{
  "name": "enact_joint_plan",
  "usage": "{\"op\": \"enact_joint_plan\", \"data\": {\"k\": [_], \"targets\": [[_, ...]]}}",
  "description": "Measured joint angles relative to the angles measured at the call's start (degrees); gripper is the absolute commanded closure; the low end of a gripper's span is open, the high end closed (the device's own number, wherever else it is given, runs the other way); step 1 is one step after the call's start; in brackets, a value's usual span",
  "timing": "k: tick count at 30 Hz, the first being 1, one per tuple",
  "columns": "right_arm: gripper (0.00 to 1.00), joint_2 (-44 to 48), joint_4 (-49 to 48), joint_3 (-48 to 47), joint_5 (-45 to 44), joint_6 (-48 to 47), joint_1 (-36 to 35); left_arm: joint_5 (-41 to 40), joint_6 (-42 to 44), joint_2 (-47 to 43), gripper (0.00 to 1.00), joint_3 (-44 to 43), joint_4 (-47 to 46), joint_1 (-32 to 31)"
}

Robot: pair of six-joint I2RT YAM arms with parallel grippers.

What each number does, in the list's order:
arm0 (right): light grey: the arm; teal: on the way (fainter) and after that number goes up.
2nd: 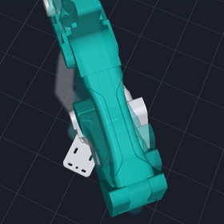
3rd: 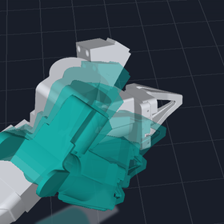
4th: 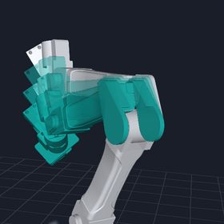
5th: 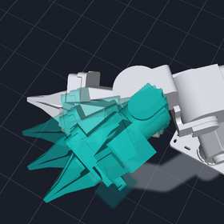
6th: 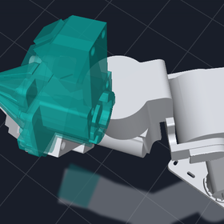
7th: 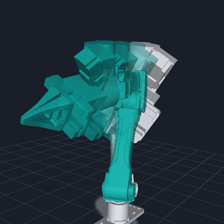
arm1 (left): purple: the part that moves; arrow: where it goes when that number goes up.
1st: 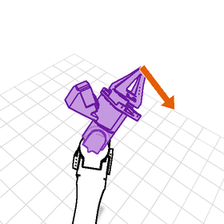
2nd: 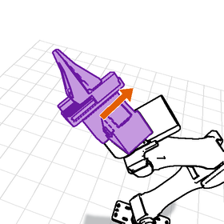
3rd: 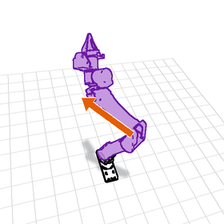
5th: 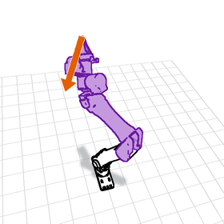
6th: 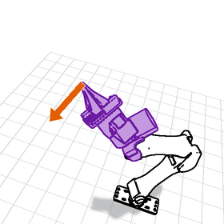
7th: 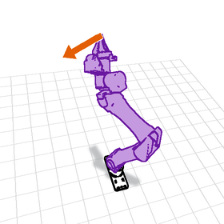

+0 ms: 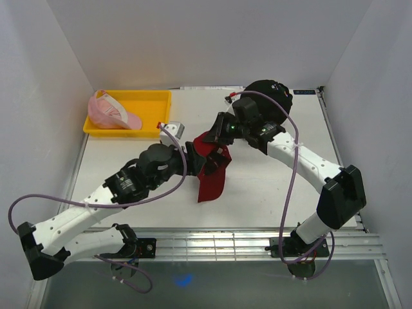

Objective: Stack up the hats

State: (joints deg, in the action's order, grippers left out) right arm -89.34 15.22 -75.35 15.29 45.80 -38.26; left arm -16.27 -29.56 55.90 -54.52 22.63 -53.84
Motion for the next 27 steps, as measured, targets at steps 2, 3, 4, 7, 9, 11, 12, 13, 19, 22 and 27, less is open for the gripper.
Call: {"op": "enact_joint_plan", "data": {"k": [2, 3, 4, 7, 9, 11, 12, 13, 19, 22, 27], "targets": [[0.89, 0.09, -0.2, -1.57, 2.71, -3.1, 0.28, -1.66, -1.79, -2.21, 0.18, -4.79, 1.27, 0.04], [0.89, 0.11, -0.2, -2.4, 4.35, -4.68, 0.35, -2.64, -2.54, -2.89, 0.19, -6.67, 1.77, 0.07], [0.89, 0.17, -0.2, -3.1, 5.79, -6.34, 0.37, -3.87, -3.3, -3.58, 0.19, -8.92, 2.51, 0.11], [0.9, 1.14, -0.04, -4.17, 10.43, -11.02, 0.39, -8.33, -5.62, -4.48, 0.28, -13.97, 4.74, 0.15], [0.9, 1.99, 0.28, -4.76, 13.84, -13.81, 0.52, -10.14, -6.14, -4.59, 0.31, -15.21, 5.7, 0.46], [0.9, 2.73, 0.79, -6.01, 17.77, -16.65, 0.83, -10.56, -6.23, -4.33, 0.36, -15.32, 6.64, 1.07], [0.89, 3.19, 0.9, -6.69, 19.56, -17.9, 1.09, -10.29, -6.05, -4.13, 0.36, -15.3, 7.17, 1.44], [0.9, 3.61, 0.94, -7.13, 20.96, -18.71, 1.27, -9.86, -5.77, -3.8, 0.36, -15.28, 7.48, 1.79], [0.92, 8.44, 0.92, -8.02, 32.24, -22.38, 6.54, -2.03, -2.67, -3.8, 0.34, -15.5, 8.87, 5.9], [0.92, 10.58, 0.87, -7.56, 36.63, -22.91, 10.14, 3.13, -1.22, -3.56, 0.34, -17.64, 10.05, 7.93], [0.92, 14.45, 1.18, -5.05, 42.07, -23.82, 12.52, 11.52, 1.77, -1.4, 0.29, -22.38, 8.7, 9.22]]}}
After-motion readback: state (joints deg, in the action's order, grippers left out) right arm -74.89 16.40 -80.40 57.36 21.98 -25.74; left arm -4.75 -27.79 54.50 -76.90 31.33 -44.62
